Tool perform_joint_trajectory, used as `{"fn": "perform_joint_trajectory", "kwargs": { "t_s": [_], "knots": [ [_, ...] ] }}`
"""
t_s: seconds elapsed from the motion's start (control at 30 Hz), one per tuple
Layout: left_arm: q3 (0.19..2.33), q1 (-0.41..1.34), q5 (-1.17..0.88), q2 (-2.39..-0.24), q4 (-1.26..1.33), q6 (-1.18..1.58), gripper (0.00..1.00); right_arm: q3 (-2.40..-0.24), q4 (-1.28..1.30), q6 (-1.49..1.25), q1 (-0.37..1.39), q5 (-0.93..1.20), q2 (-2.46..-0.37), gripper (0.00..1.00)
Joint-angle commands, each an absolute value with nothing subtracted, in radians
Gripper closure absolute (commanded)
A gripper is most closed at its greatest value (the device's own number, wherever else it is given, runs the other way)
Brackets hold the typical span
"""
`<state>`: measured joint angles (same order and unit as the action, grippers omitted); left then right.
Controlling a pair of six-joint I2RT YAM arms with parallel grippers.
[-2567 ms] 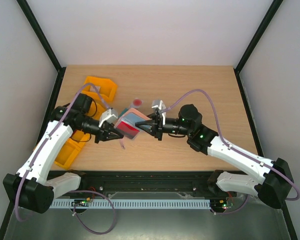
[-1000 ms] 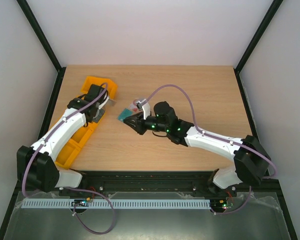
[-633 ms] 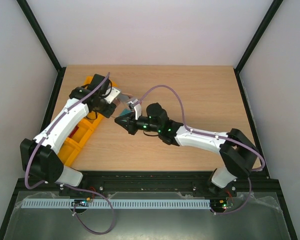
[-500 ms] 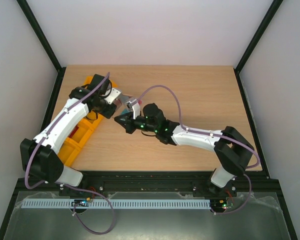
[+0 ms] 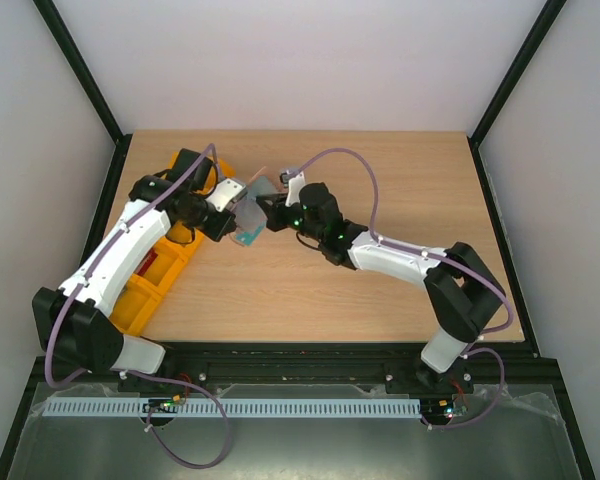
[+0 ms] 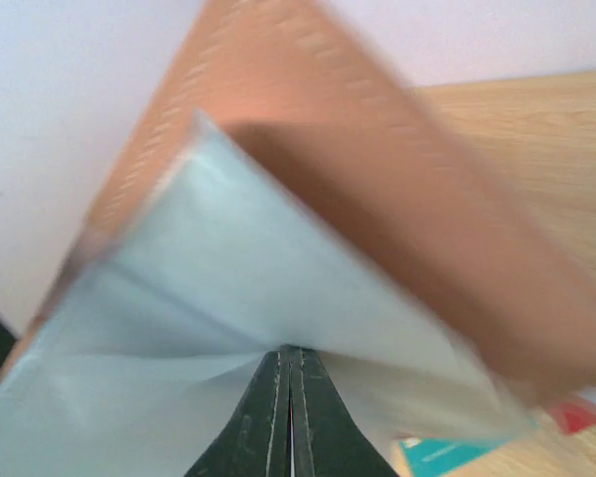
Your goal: Take the credit cards out of the card holder
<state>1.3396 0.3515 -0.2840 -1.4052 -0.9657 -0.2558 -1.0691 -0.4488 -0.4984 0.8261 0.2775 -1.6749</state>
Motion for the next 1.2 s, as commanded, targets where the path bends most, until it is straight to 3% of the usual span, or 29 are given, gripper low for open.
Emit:
{"fn": "perform_joint_trajectory", "kwargs": {
  "t_s": [0.0,0.2,0.33,0.4,0.47,0.53,0.9,1.17],
  "knots": [
    [1.338,0.334,-0.342,-1.397,-0.996,-0.267,0.98,-1.100,-0.380,-0.459,0.806,0.224,-1.625,0.98],
    [1.327,0.296,-0.429,-1.381,-0.988,-0.261,0.98,-1.008,-0.390,-0.350,0.808,0.367,-1.554,0.85],
    [1.324,0.295,-0.440,-1.368,-0.988,-0.268,0.98,-0.961,-0.400,-0.308,0.835,0.349,-1.512,0.73],
    [1.314,0.293,-0.439,-1.369,-0.985,-0.265,0.98,-0.965,-0.384,-0.258,0.875,0.286,-1.502,0.62],
    [1.313,0.293,-0.454,-1.370,-0.987,-0.267,0.98,-0.988,-0.363,-0.208,0.922,0.158,-1.514,0.43],
    [1.317,0.292,-0.463,-1.366,-0.992,-0.270,0.98,-1.019,-0.344,-0.175,0.953,0.065,-1.539,0.35],
    [1.285,0.292,-0.508,-1.334,-1.000,-0.299,0.98,-1.127,-0.236,-0.142,0.977,-0.250,-1.627,0.28],
    [1.261,0.295,-0.557,-1.325,-1.024,-0.332,0.98,-1.120,-0.214,-0.183,0.952,-0.244,-1.590,0.27]
  ]
}}
